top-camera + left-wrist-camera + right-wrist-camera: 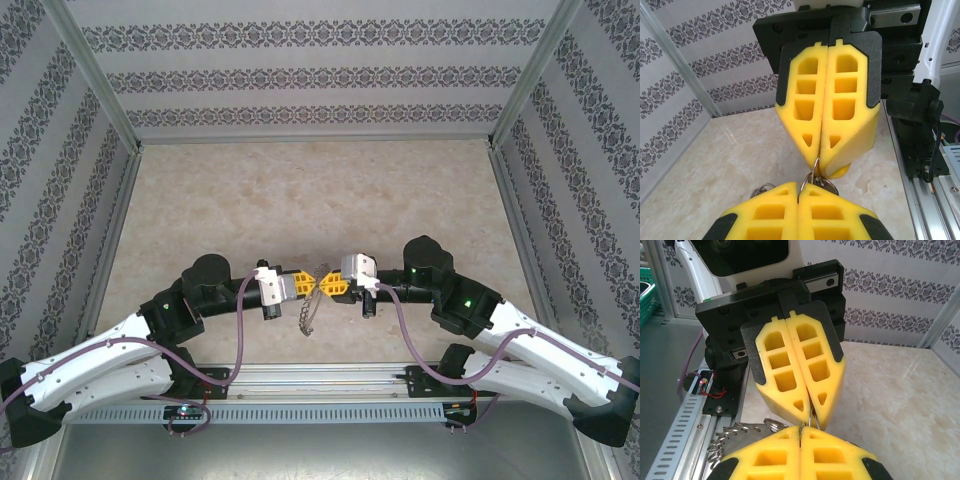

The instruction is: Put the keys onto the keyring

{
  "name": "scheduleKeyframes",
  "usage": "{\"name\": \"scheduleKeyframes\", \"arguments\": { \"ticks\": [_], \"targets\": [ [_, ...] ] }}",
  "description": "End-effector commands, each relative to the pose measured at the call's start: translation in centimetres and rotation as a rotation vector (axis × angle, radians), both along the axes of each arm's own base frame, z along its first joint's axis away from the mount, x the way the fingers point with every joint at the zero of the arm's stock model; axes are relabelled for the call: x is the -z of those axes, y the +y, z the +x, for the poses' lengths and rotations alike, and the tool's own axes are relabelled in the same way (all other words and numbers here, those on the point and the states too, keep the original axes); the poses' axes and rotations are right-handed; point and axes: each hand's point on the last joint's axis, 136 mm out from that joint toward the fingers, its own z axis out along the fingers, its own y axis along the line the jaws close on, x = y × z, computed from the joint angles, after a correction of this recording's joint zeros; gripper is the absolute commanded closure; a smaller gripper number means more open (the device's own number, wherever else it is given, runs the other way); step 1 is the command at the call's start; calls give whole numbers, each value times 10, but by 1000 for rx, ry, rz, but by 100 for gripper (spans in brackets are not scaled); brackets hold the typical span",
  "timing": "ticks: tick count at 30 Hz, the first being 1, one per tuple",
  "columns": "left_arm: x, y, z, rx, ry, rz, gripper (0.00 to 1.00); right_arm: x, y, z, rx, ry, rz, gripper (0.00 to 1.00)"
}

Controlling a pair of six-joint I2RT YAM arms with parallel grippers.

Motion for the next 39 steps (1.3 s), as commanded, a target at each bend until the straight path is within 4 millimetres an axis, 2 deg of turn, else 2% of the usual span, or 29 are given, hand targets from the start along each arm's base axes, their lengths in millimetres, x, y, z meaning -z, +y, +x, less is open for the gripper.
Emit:
{"name": "scheduleKeyframes", "arguments": {
  "ticks": [1,9,16,20,25,28,39],
  "targets": [
    [-6,-5,0,7,-22,2,100,-27,4,-17,-93,-65,100,100],
    [-7,-6,-1,15,-20,-4,100,-23,4,-18,-97,-53,86,100],
    [-12,-3,-4,18,-24,-27,100,-12,5,-13,-75,-34,54,100],
    [-11,-1,-3,6,-27,-23,100,-13,-1,-7,-20,-41,62,100],
    [-11,0,-3,1,-31,-24,100,-7,-14,10,117,-65,53,100],
    [-8,-1,-2,0,-30,-16,100,-7,-19,11,143,-73,62,100],
    [-11,-1,-2,0,-31,-20,100,1,-11,8,101,-32,47,100]
  ]
}}
